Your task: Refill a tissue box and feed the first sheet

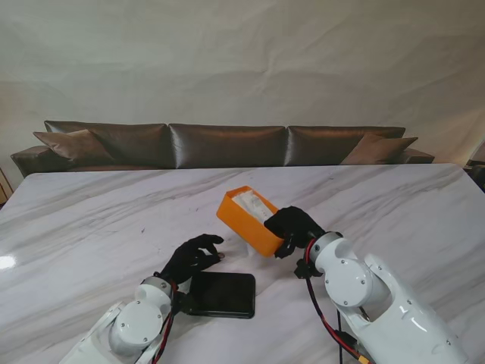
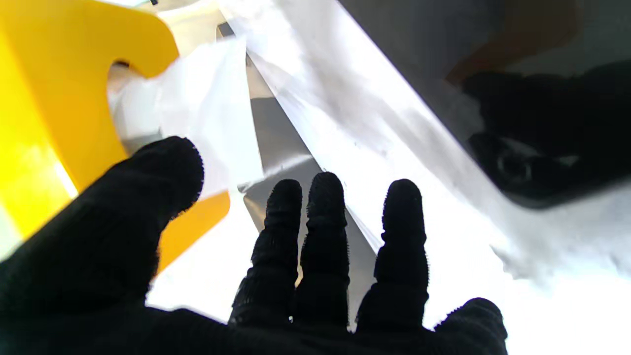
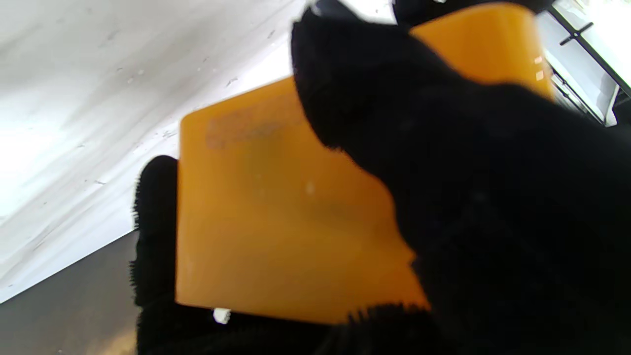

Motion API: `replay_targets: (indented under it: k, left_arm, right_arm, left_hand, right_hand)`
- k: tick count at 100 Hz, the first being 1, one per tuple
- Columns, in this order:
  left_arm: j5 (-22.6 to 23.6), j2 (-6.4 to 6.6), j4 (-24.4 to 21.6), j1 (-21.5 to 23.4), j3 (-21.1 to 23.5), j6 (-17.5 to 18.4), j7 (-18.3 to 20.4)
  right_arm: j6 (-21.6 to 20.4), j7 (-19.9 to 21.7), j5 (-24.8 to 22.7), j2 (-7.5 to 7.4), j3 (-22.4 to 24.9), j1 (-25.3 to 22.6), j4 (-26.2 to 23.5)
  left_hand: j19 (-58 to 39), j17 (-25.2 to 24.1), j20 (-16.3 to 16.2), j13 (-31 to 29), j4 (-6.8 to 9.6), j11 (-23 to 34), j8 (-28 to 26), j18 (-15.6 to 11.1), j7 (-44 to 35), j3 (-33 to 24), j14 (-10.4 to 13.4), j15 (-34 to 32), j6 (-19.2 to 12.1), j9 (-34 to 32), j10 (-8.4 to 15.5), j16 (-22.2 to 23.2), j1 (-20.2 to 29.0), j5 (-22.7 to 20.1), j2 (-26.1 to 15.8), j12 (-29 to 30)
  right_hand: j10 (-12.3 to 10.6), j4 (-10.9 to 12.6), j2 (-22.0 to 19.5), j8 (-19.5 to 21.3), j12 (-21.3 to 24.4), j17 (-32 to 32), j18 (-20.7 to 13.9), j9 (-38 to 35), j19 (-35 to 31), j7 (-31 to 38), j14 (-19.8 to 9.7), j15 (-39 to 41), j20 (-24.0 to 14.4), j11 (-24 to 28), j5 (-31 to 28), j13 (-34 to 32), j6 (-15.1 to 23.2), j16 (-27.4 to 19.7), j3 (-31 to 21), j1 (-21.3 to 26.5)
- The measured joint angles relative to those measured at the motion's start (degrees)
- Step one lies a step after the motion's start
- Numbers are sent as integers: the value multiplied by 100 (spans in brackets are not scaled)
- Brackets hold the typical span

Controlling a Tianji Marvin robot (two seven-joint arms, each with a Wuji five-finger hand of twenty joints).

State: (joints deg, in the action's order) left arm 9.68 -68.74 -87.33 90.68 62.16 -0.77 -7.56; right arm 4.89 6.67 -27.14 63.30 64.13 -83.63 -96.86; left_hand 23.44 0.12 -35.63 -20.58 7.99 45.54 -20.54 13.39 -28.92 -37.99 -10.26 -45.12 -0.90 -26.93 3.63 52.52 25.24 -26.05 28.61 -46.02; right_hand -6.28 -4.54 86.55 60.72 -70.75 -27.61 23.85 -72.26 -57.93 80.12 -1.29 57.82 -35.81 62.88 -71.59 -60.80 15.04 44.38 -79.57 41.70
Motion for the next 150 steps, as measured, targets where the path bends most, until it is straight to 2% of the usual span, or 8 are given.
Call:
replay_targets:
  k: [18,35,49,111,123,130,138,150]
  left_arm:
    - [518,50,-234,105,229,-145,-167]
    - [677,80,-330,124,308,-132,-319]
    - [1021,86,-334,114,307,-89,-458]
    - [1218,105,-322,51,408,-64,-525]
    - [1254,108,-322,51,422,-75,-538]
    - [1252,108,-322,46,422,-79,-563]
    - [1229,108,-321,37,422,-78,-567]
    - [1220,108,-319,26,422,-70,-555]
  right_arm:
    - [-34,62,-413,-56,-63,50,120]
    - [-329,-259,-736,-69,-287,207,542]
    - [-513,-456,-1146,-71,-556,398,946]
    - [-866,-1645,-1524,104,-1719,1484,2757]
    - [-910,-1948,-1647,140,-1941,1680,3036]
    - [-910,-2030,-1693,152,-2069,1783,3152]
    - [-915,-2359,-1704,208,-2292,1946,3437]
    - [-950,-2776,-1766,308,-2459,2101,3818]
  left_hand:
    - [0,-100,0,197,-199,-297,194,0,214,186,8,440,3,73,-1,-258,0,65,0,365]
    - [0,-183,-1,441,-342,-1177,337,0,475,413,21,1645,7,433,-71,-1457,-3,154,-79,1360]
    - [0,-275,115,640,-467,-1612,395,0,532,689,94,2070,13,691,-130,-1931,-67,208,-169,2004]
    - [0,-357,388,695,-472,-1825,401,0,586,764,97,2408,13,764,-138,-2291,-68,208,-332,2436]
    - [0,-357,391,695,-473,-1825,401,0,586,764,97,2408,13,764,-138,-2291,-68,208,-332,2438]
    - [0,-357,398,695,-473,-1825,401,0,586,764,97,2407,13,764,-138,-2291,-68,208,-332,2438]
    - [0,-357,400,695,-473,-1825,401,0,587,764,97,2405,13,764,-138,-2291,-68,208,-332,2438]
    - [0,-357,400,695,-473,-1825,402,1,587,764,97,2405,13,764,-138,-2291,-68,208,-332,2438]
  right_hand:
    - [1,-59,0,0,0,-1,0,0,-1,0,0,1,0,1,0,0,-1,0,-4,1]
    - [1,-221,0,46,0,-1,0,0,-1,-1,0,48,0,1,0,26,2,0,-50,0]
    - [1,-360,0,110,0,-1,0,0,-2,-5,0,78,0,2,0,32,17,0,-66,1]
    - [-70,-554,0,246,70,0,-22,6,-94,-71,-35,169,0,3,92,86,323,0,-141,-92]
    - [-207,-678,-7,271,164,1,-260,121,-199,-131,-215,176,24,10,338,121,487,3,-280,-363]
    - [-321,-953,-19,254,305,-2,-755,170,-303,-201,-358,176,29,-8,463,169,578,7,-303,-569]
    - [-460,-1312,-258,50,504,-25,-1075,297,-382,-372,-502,157,101,-172,776,177,723,15,-358,-1000]
    - [-522,-1563,-661,-459,934,59,-1690,656,-514,-869,-414,-229,293,-617,1400,280,975,-21,-358,-1526]
